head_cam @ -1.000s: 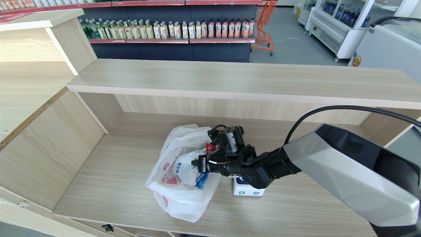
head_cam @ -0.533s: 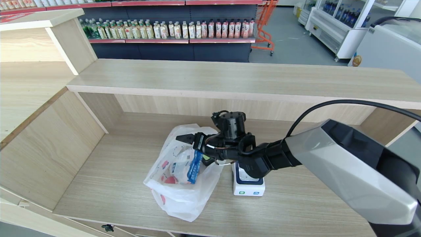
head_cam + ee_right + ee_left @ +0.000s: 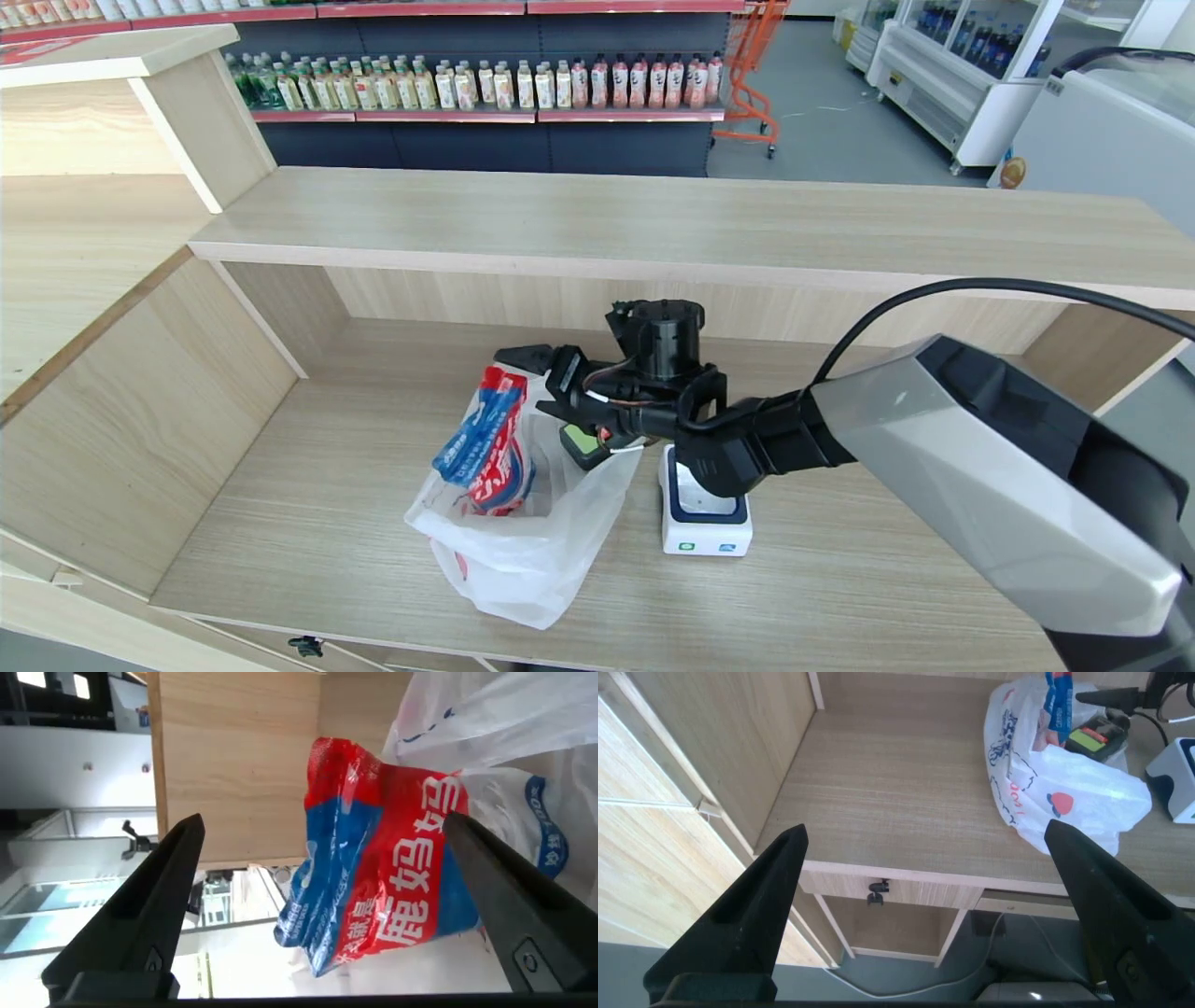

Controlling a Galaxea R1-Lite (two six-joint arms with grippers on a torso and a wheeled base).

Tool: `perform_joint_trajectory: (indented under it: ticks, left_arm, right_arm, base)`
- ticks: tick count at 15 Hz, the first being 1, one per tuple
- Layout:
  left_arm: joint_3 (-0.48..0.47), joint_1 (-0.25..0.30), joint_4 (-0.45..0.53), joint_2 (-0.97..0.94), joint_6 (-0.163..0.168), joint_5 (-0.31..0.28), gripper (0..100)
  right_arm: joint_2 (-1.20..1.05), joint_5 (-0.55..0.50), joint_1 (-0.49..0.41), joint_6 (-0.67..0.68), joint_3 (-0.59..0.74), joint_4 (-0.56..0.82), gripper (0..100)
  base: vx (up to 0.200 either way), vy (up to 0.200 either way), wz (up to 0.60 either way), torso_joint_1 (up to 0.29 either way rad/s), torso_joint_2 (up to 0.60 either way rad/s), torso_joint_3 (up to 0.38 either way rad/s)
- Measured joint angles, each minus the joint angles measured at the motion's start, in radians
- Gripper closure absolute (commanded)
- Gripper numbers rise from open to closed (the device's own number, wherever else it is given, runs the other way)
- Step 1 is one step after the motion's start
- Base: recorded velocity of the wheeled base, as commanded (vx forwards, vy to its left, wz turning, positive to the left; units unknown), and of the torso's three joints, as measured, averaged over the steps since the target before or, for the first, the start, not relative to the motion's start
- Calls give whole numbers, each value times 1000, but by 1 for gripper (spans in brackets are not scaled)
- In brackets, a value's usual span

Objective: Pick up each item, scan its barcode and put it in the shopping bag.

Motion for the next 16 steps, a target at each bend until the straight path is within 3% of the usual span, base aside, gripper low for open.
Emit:
perform_joint_trajectory:
  ticks: [3,8,10,14,16]
  left_arm:
    - [0,0,0,0,0,0,0]
    - [0,-1,0,0,0,0,0]
    - [0,-1,0,0,0,0,0]
    - [0,0,0,0,0,0,0]
    - [0,0,0,0,0,0,0]
  right_arm:
    - [-26,2,-17,-3,65,-2,0]
    - [-245,16,-102,-36,362,-2,0]
    - [-391,19,-117,-111,502,0,0]
    - [-769,16,-191,-522,864,74,0]
    - [-966,-79,-280,-766,1005,214,0]
  base:
    - [0,0,0,0,0,0]
    - [0,0,0,0,0,0]
    - [0,0,0,0,0,0]
    - [0,0,0,0,0,0]
    - [0,0,0,0,0,0]
